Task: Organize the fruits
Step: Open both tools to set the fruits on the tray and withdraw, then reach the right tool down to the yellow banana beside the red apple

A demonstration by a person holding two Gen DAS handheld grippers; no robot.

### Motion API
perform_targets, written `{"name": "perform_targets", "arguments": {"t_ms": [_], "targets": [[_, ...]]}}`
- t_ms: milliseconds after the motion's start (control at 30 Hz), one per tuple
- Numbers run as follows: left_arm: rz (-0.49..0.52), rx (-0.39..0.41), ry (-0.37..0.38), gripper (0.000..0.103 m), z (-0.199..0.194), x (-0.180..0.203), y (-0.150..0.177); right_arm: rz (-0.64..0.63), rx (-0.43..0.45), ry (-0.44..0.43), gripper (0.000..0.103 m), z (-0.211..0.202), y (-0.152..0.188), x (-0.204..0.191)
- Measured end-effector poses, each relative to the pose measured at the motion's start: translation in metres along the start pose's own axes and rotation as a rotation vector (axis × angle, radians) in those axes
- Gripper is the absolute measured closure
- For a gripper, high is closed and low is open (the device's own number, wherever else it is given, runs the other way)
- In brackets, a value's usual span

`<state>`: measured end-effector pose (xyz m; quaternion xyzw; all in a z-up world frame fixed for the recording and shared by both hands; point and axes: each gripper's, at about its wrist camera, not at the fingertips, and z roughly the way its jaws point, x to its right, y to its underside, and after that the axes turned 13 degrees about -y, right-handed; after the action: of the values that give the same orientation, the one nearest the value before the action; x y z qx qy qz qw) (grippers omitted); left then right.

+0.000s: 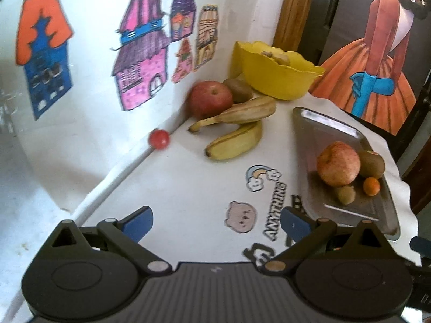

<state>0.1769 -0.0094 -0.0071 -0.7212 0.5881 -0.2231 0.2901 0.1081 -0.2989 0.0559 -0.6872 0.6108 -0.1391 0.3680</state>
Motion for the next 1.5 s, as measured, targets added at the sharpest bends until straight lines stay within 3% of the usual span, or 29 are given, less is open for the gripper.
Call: {"name": "perform_targets", "arguments": {"t_ms": [533,967,1267,1500], "targets": [[-0.043,-0.016,-0.048,0.001,0.002,-0.035,0.002,-0.011,-0.077,-0.116,0.001,0.026,-0.003,-0.052],[-0.039,-0.055,-0.037,0.001,0.013,-0.043,0.002,-0.061,-0.062,-0.16,0.001,0.044,-0.017,-0.064],[-0.025,-0.043,-0.01,0.001,0.028,-0.034,-0.007,-0.128,-0.002,-0.204,0.001,0.066,-0.054,-0.055],[-0.028,-0.048,-0.018,0.001,0.042,-0.028,-0.012,-0.174,-0.016,-0.324,0.001,0.094,-0.095,-0.047]]}}
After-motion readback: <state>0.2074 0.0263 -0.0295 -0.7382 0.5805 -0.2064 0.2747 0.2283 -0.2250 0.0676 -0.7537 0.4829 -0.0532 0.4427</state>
